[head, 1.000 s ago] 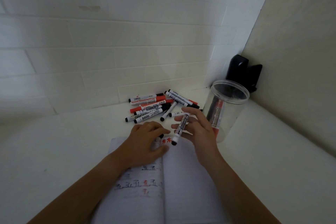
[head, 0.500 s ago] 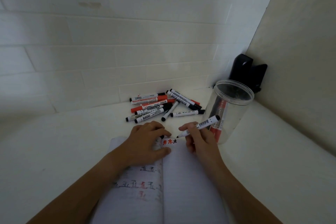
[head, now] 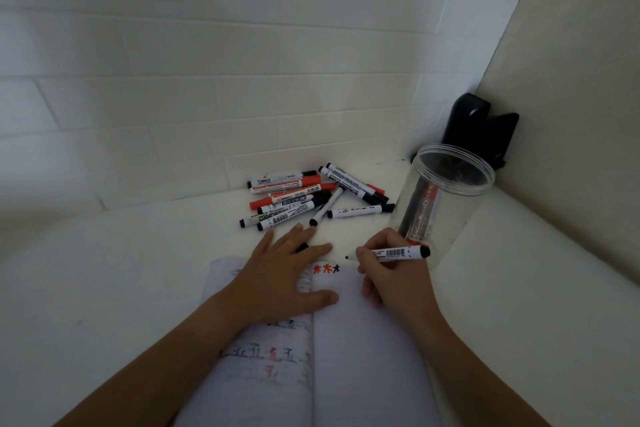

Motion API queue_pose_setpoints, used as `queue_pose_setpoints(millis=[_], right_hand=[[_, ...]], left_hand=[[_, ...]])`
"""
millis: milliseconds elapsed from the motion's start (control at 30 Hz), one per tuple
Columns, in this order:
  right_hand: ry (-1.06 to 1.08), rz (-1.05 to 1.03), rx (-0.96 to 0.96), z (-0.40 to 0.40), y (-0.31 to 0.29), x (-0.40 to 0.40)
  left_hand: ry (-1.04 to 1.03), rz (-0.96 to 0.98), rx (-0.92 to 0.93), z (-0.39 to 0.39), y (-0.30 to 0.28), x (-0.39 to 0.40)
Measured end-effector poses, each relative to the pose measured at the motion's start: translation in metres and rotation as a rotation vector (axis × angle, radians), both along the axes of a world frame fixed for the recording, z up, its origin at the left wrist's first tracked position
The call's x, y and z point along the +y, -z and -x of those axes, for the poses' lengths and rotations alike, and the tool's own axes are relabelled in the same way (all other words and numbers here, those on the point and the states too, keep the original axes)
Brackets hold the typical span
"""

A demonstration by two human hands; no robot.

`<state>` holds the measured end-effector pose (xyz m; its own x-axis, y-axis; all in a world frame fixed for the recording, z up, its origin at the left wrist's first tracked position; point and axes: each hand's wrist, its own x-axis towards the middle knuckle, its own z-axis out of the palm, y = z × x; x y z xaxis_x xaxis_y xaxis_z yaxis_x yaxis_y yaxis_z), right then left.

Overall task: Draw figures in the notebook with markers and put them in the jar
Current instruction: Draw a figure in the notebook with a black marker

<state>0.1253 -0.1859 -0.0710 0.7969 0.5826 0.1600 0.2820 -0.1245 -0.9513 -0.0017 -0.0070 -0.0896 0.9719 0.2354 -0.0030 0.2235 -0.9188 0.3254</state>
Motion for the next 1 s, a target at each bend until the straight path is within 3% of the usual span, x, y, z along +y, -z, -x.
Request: queue_pose_setpoints(millis=[1000], right_hand=[[-0.015, 0.074, -0.001, -0.0007, 0.0030, 0.0005]], left_hand=[[-0.004, 0.009, -0.044, -0.0002, -0.0008, -0.0002]])
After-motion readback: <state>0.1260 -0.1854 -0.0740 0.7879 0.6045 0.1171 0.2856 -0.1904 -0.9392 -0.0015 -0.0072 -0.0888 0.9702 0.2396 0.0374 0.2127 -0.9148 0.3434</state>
